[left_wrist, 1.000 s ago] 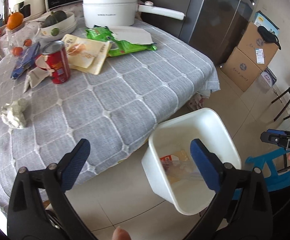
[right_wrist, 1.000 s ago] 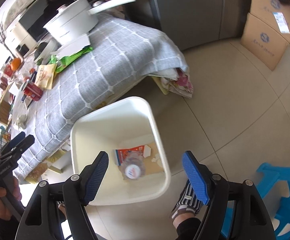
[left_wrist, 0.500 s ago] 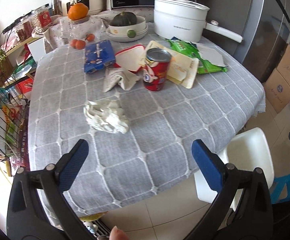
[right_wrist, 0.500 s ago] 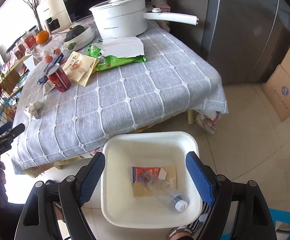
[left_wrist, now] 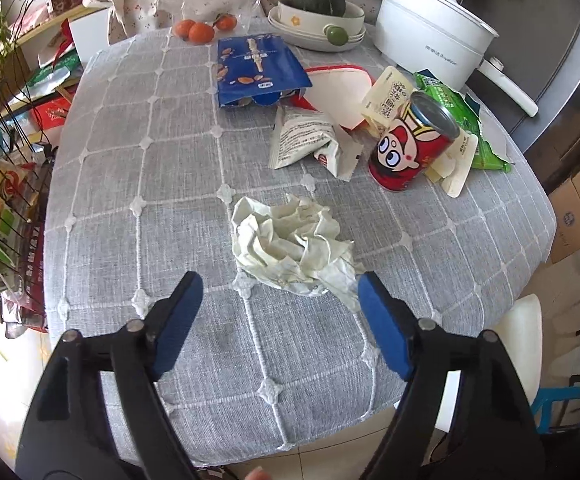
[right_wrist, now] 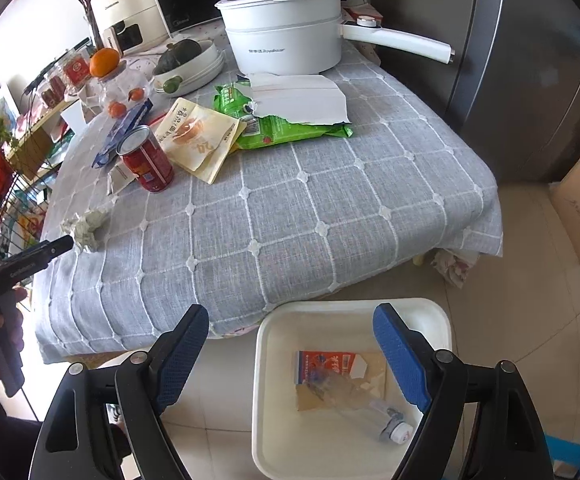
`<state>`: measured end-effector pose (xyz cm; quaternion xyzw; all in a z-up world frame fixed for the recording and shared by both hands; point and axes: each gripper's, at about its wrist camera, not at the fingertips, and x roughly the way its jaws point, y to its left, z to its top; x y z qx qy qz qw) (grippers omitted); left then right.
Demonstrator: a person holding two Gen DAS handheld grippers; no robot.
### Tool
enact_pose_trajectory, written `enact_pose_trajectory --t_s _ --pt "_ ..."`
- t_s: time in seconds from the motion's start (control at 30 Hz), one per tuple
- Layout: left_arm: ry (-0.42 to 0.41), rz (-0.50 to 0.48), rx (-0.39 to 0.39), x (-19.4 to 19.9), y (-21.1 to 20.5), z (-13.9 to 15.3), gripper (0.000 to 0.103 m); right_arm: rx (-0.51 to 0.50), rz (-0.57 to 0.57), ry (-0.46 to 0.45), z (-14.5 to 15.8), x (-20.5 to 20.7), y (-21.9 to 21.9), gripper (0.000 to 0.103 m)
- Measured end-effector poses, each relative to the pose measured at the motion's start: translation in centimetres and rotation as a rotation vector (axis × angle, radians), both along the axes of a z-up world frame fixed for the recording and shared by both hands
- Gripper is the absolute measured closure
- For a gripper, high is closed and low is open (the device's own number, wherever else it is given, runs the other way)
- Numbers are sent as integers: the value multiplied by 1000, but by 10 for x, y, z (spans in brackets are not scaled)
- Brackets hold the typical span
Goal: Collect trash
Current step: 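Reach the left tool to the crumpled white tissue and close on it, then hold the tissue in the left tool while the right tool grasps the red can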
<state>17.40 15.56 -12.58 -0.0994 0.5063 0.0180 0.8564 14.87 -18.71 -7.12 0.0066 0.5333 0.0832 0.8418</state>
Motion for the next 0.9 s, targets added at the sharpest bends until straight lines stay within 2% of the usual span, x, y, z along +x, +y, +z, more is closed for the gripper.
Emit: enact_pose_trajectory --t_s 0.07,0.27,0.53,0.6,0.63,0.67,0.8,0.9 --pt "1 4 -26 5 1 -5 29 8 -5 3 -1 2 3 17" --pt "-7 -5 -7 17 -4 -16 29 20 1 10 -3 2 10 17" --pt "-46 33 0 28 -2 -15 30 -1 -7 23 -9 -4 5 17" --pt "-52 37 -10 33 0 -17 44 -9 -9 28 -10 -3 2 17" --pt "-56 47 -14 34 2 -17 46 -7 -5 28 -10 -3 2 17" --pt "-62 58 -19 34 4 -17 65 -4 -5 26 -11 -2 1 17" --pt "-59 124 -29 30 12 -14 68 -1 -30 30 -12 1 -4 17" --pt "-79 131 -49 22 15 -5 69 3 -31 19 -10 2 -1 17"
